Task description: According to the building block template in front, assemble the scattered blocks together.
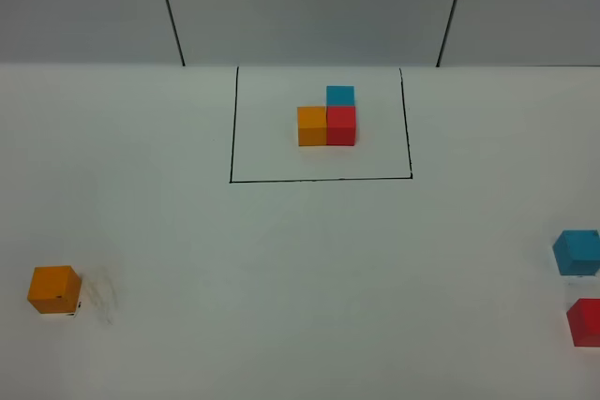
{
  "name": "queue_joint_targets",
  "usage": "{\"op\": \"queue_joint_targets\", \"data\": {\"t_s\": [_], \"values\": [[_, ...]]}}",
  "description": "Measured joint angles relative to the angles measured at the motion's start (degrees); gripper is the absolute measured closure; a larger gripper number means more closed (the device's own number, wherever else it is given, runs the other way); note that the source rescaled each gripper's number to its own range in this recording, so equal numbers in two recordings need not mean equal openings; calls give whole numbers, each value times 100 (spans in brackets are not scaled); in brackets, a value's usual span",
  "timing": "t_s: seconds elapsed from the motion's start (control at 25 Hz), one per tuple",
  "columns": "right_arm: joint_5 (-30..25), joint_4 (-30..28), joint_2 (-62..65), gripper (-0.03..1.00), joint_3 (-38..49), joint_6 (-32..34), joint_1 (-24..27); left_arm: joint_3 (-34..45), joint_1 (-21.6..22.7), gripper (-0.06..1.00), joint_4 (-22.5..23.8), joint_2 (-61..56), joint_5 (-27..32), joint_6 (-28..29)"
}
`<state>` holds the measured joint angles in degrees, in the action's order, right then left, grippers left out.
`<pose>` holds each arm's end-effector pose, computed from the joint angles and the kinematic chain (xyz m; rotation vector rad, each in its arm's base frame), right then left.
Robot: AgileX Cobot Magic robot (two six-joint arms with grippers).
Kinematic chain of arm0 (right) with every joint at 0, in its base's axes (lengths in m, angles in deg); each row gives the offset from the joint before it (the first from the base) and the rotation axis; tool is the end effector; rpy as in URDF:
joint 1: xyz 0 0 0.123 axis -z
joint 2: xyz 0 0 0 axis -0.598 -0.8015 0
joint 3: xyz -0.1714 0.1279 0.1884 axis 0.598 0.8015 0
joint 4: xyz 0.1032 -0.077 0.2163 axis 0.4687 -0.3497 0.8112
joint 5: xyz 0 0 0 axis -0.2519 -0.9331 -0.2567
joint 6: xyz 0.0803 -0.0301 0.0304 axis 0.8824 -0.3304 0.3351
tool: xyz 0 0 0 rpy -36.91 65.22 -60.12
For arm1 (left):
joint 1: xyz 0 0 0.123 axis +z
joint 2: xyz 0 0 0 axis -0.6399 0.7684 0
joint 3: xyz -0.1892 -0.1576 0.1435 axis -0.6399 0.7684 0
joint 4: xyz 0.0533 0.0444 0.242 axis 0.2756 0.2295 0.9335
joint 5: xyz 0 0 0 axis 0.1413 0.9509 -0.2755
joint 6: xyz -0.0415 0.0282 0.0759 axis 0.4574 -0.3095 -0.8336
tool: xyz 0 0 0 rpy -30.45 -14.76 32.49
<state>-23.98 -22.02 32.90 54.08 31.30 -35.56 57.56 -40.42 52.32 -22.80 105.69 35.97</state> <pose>-0.0032 0.0056 0.2779 0.0180 2.0533 0.0715 -0.0072 0.0031 0.2767 -0.0513 2.0544 0.0014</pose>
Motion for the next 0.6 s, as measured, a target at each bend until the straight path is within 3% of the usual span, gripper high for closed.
{"op": "queue_joint_targets", "data": {"t_s": [0.6], "values": [[0,0,0,97,0,0,0,0,0,79,0,0,0,0]]}}
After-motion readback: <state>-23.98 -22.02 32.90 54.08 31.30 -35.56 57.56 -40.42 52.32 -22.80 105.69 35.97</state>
